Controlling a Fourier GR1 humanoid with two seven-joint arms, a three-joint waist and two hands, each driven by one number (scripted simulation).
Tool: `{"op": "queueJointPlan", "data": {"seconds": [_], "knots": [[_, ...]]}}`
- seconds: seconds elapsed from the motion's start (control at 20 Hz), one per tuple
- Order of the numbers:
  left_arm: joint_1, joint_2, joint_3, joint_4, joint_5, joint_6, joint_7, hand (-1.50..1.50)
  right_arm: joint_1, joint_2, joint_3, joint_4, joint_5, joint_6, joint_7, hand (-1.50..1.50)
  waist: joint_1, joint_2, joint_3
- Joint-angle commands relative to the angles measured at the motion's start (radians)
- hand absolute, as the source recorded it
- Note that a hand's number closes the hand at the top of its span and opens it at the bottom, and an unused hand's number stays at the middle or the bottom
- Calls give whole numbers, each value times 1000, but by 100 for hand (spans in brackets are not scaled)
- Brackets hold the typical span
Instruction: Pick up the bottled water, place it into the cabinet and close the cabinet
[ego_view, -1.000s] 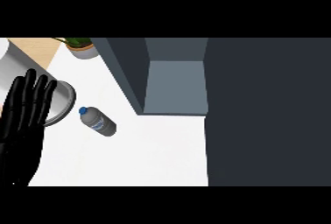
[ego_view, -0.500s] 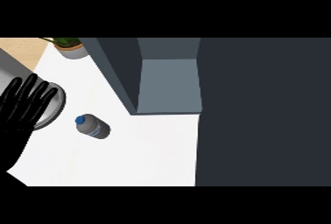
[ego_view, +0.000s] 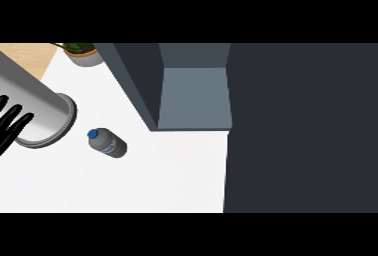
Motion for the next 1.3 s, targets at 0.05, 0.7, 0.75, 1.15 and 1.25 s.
{"op": "queueJointPlan", "data": {"seconds": [0.05, 0.7, 0.75, 1.15, 1.25], "knots": [[-45, 35, 27, 82, -2, -22, 37, -150, 109, 8, 39, -140, -17, 23, 24, -150, -4, 2, 0], [-96, -107, 27, 290, -312, -33, -163, -150, 277, -15, 27, -158, -33, 82, -86, -150, -12, 2, 0], [-61, -130, 11, 277, -377, -42, -204, -150, 253, 1, 61, -155, 2, 64, -71, -150, -6, 2, -1], [-169, -149, -8, 611, -557, -77, -434, -150, 391, -17, 38, -149, -20, 135, -203, -150, -17, 3, -1], [-226, -137, -18, 708, -601, -65, -459, -150, 414, -26, 51, -211, -28, 141, -191, -150, -26, 5, -2]]}}
